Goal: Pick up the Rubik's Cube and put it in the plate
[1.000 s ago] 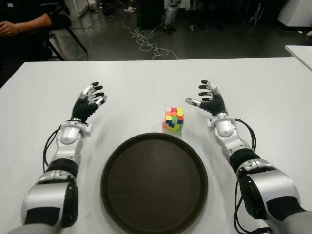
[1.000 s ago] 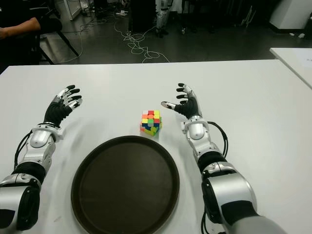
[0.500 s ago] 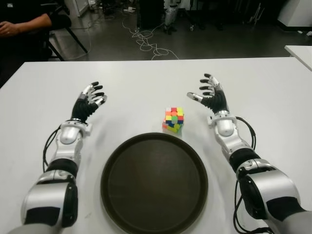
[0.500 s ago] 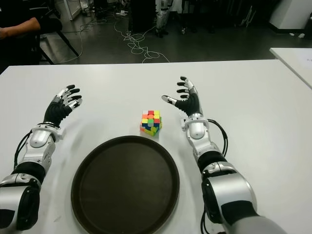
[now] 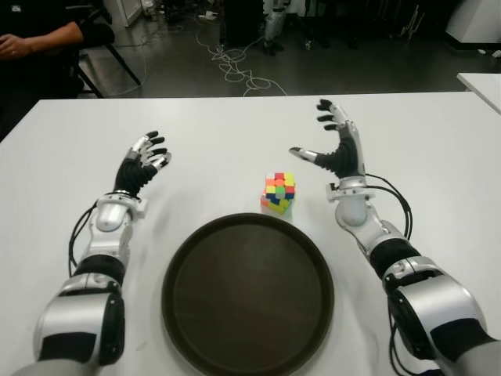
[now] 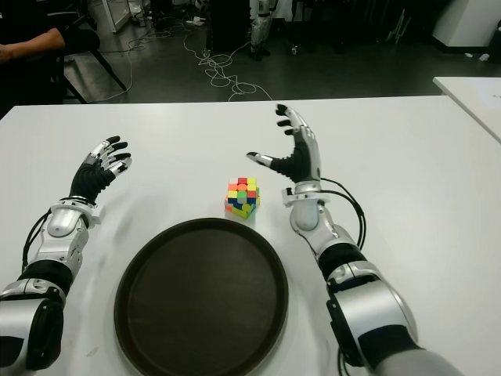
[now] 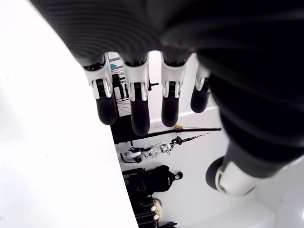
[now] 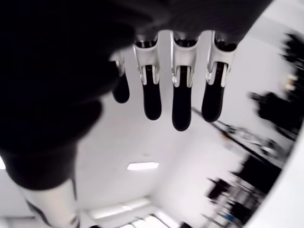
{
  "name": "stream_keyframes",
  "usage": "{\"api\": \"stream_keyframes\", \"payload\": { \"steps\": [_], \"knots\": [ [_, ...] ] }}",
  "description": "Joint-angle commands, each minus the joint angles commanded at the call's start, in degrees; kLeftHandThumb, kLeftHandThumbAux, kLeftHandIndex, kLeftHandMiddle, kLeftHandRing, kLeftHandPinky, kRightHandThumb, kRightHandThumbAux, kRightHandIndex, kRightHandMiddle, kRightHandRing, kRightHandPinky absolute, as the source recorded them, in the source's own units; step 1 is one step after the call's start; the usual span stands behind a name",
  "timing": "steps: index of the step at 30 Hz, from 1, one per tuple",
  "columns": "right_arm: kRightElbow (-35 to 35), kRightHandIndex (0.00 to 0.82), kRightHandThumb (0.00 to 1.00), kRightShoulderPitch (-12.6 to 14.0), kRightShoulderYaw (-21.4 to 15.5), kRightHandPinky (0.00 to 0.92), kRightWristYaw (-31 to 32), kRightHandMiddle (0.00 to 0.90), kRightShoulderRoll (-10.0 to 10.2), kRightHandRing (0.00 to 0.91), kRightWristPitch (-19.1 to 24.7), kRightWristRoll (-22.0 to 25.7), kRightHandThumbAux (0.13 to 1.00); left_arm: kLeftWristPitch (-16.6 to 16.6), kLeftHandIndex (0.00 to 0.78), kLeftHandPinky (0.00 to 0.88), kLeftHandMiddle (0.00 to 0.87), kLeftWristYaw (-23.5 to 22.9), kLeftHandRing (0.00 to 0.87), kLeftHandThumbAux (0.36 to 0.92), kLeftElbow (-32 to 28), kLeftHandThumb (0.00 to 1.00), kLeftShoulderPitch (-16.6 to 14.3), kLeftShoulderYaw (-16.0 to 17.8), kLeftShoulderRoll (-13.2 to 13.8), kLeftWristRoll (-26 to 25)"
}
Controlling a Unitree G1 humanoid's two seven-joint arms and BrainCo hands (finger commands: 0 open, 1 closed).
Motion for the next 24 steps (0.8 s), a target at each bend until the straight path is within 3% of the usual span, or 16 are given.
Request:
{"api": "stream_keyframes", "payload": {
  "steps": [5, 9, 15, 24],
  "knots": [
    [-1.0, 0.175, 0.0, -0.3, 3.2, 0.35, -4.4, 0.233, -1.3, 0.286, 0.4, -4.5, 0.837, -0.1, 0.086, 0.164, 0.166, -0.1, 0.162, 0.68, -0.1, 0.206, 0.0, 0.0, -0.1, 0.0],
    [-2.6, 0.157, 0.0, -0.5, 5.8, 0.36, -4.3, 0.216, -2.7, 0.28, 1.6, -7.5, 0.829, -0.1, 0.085, 0.171, 0.164, -0.1, 0.162, 0.675, 0.0, 0.197, 0.0, -0.2, 0.0, 0.2],
    [-4.7, 0.14, 0.0, -0.8, 9.9, 0.338, 0.0, 0.201, -5.1, 0.261, 3.9, -10.9, 0.8, -0.6, 0.086, 0.168, 0.161, -0.4, 0.157, 0.67, 0.1, 0.194, 0.1, -0.1, 0.0, 0.1],
    [-8.3, 0.131, 0.0, -0.3, 13.3, 0.272, 8.8, 0.178, -7.2, 0.221, 6.5, -11.9, 0.777, -0.7, 0.087, 0.185, 0.163, -0.2, 0.164, 0.678, -0.2, 0.196, 0.2, -0.2, -0.1, 0.2]
  ]
}}
